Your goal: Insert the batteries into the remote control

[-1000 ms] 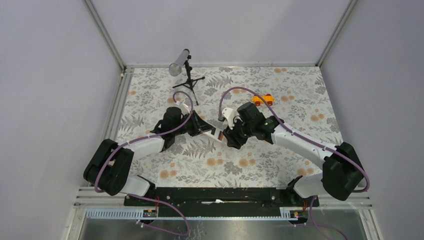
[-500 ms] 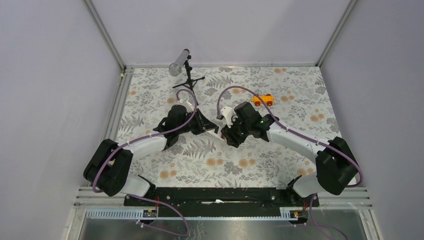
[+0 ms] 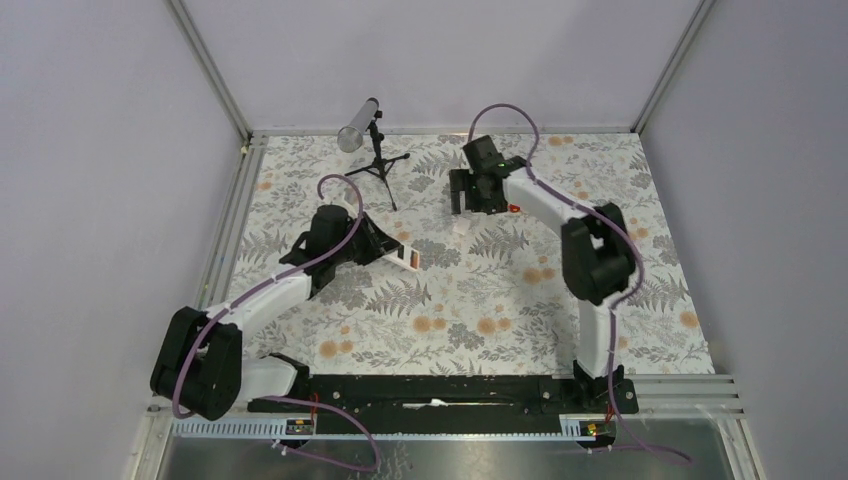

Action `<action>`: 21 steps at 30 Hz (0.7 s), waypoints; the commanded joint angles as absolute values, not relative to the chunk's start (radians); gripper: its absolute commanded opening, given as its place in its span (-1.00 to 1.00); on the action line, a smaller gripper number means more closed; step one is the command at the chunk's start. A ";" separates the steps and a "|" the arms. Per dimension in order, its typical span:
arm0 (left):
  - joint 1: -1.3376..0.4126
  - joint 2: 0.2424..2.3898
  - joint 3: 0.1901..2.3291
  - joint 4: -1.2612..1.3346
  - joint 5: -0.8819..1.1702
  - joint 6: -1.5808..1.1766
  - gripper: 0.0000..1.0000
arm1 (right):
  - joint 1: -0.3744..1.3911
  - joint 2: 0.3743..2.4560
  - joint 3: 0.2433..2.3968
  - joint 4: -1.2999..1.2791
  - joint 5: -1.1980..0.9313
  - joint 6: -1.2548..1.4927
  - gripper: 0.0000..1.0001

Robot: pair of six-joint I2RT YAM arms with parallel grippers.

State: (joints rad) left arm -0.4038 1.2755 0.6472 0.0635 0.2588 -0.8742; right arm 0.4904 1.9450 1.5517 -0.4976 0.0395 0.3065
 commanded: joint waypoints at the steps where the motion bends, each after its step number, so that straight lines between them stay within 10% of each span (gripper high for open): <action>1: -0.369 1.196 0.644 0.028 0.251 -0.831 -1.00 | 0.506 2.151 1.776 -0.659 0.146 0.372 0.79; 10: -0.279 1.165 0.631 0.002 0.316 -0.800 -1.00 | 0.506 2.199 1.753 -0.567 0.135 0.254 0.48; 21: -0.193 1.207 0.628 0.038 0.416 -0.808 -1.00 | 0.506 2.108 1.581 -0.415 -0.094 -0.242 0.62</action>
